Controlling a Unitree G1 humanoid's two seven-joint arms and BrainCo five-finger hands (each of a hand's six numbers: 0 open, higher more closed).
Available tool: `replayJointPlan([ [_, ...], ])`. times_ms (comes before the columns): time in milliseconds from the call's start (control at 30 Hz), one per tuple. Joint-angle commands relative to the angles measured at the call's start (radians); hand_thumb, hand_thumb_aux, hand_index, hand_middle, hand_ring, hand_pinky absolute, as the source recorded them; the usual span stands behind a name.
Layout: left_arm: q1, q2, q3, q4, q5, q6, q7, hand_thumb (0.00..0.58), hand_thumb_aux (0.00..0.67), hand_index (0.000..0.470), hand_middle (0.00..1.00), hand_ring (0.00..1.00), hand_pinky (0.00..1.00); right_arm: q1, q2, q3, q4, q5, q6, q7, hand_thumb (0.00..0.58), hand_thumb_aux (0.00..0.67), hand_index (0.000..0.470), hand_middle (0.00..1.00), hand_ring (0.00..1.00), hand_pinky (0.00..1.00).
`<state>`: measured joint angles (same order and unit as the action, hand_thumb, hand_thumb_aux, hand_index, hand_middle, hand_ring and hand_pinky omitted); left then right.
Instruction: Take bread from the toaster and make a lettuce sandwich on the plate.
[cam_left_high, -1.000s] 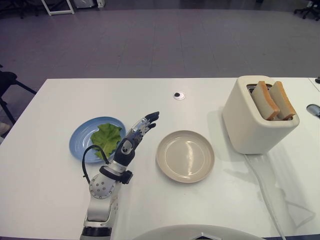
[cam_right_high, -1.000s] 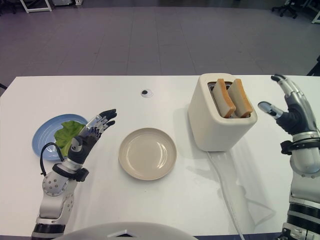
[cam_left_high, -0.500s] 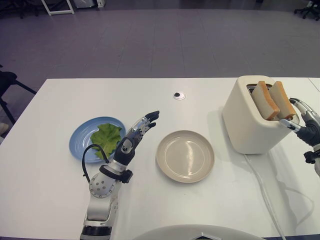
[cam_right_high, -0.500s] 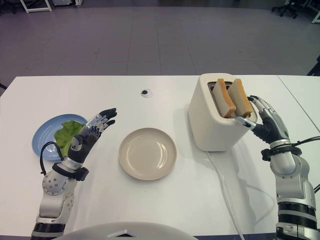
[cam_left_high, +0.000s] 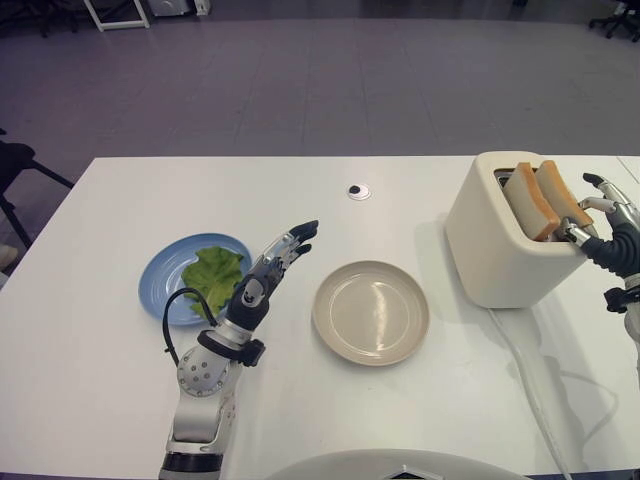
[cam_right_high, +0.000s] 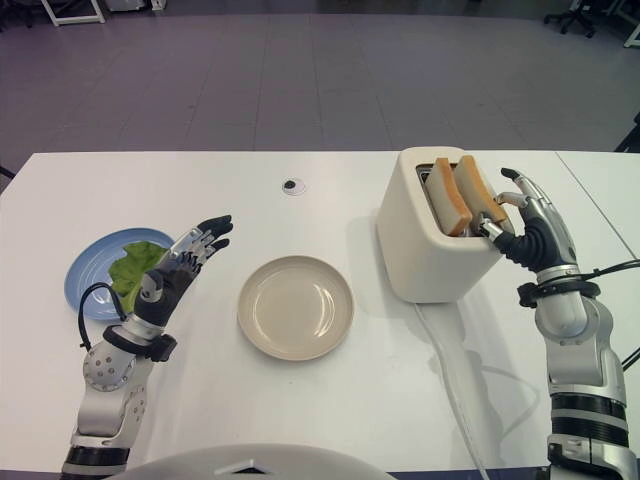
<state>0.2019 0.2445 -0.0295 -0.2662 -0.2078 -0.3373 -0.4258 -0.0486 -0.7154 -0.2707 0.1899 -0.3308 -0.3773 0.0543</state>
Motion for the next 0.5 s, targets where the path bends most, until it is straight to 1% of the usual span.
replayJointPlan([
  [33, 0.009, 0.008, 0.003, -0.007, 0.007, 0.013, 0.0, 0.0, 0.0, 0.0, 0.0, 0.0, 0.0, -0.035, 0.034, -0.043, -0.031, 0.122, 0.071, 0.028, 0.58, 0.67, 0.47, 0.0, 0.0, 0.0],
  [167, 0.009, 0.006, 0.001, -0.009, 0.01, 0.014, 0.006, 0.0, 0.0, 0.0, 0.0, 0.0, 0.0, -0.133, 0.027, -0.177, -0.126, 0.371, 0.202, 0.075, 0.58, 0.67, 0.47, 0.0, 0.0, 0.0],
  [267, 0.002, 0.003, -0.002, -0.004, 0.015, 0.013, 0.009, 0.0, 0.0, 0.0, 0.0, 0.0, 0.0, -0.194, 0.006, -0.228, -0.253, 0.541, 0.321, 0.144, 0.58, 0.67, 0.47, 0.0, 0.0, 0.0],
  [367, -0.005, 0.002, -0.004, 0.003, 0.015, 0.012, 0.01, 0.0, 0.0, 0.0, 0.0, 0.0, 0.0, -0.198, -0.002, -0.191, -0.392, 0.665, 0.44, 0.236, 0.58, 0.67, 0.47, 0.0, 0.0, 0.0],
  [500, -0.011, 0.0, -0.004, 0.011, 0.014, 0.01, 0.01, 0.0, 0.0, 0.0, 0.0, 0.0, 0.0, -0.116, -0.003, -0.03, -0.621, 0.865, 0.619, 0.433, 0.58, 0.67, 0.47, 0.0, 0.0, 0.0],
])
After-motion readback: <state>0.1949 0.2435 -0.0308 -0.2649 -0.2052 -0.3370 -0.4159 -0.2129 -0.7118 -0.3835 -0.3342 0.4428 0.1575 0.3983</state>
